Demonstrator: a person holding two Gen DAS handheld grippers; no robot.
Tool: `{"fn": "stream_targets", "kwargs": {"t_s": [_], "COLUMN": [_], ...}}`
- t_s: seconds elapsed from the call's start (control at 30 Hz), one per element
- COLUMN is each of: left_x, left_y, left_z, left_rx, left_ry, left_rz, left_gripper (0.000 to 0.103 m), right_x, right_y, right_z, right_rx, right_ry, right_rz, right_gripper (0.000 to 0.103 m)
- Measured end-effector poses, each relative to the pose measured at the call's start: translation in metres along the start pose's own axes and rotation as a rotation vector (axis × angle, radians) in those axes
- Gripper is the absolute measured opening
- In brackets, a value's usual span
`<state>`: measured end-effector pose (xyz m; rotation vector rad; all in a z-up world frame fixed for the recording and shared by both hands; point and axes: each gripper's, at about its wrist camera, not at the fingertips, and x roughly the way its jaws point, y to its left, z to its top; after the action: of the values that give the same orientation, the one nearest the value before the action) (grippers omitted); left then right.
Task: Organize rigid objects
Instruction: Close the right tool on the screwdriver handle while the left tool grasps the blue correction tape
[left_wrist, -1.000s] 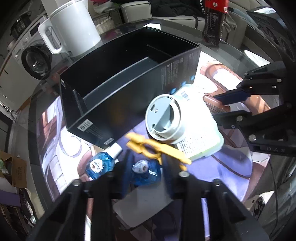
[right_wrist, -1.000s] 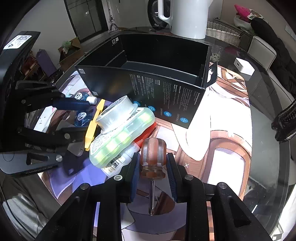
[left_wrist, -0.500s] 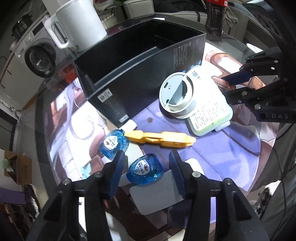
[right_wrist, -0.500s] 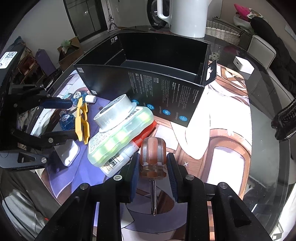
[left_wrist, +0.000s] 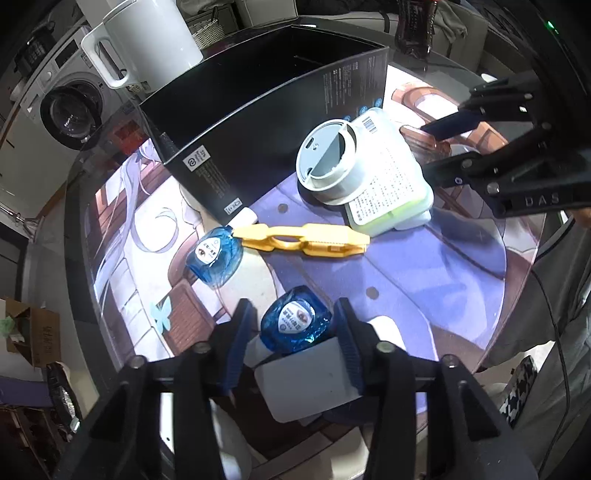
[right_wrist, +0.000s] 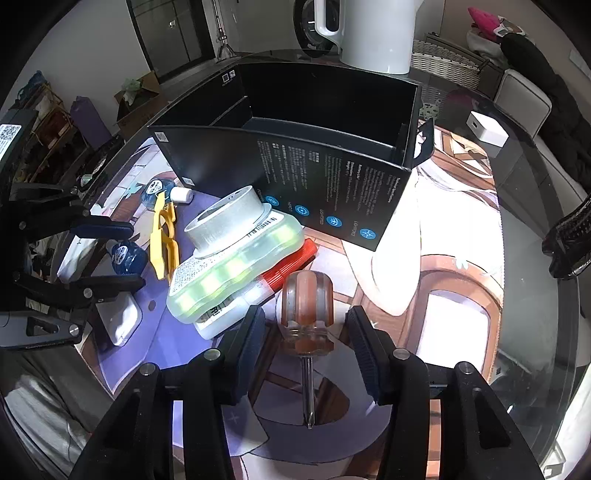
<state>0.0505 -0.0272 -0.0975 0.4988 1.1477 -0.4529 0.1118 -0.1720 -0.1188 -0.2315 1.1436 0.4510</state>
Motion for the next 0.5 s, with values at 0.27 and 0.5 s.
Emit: {"fn": "stream_targets", "kwargs": {"t_s": [0.27,0.5], "left_x": [-0.004,-0.016], "left_y": [0.003,0.001], "left_z": [-0.006,0.002], "left_rx": [-0.025,-0.055], "left_ry": [0.013,-0.052], "left_rz": [-0.07,-0.057], "left_gripper": [0.029,0.028], "right_x": [-0.002,-0.01], "right_y": [-0.008,-0.006], "right_z": [0.0,0.001], "right_rx": [0.033,0.038], "right_ry": [0.007,-0.013], "right_rz": [0.012,0.019], "right_gripper": [0.027,0.027]}}
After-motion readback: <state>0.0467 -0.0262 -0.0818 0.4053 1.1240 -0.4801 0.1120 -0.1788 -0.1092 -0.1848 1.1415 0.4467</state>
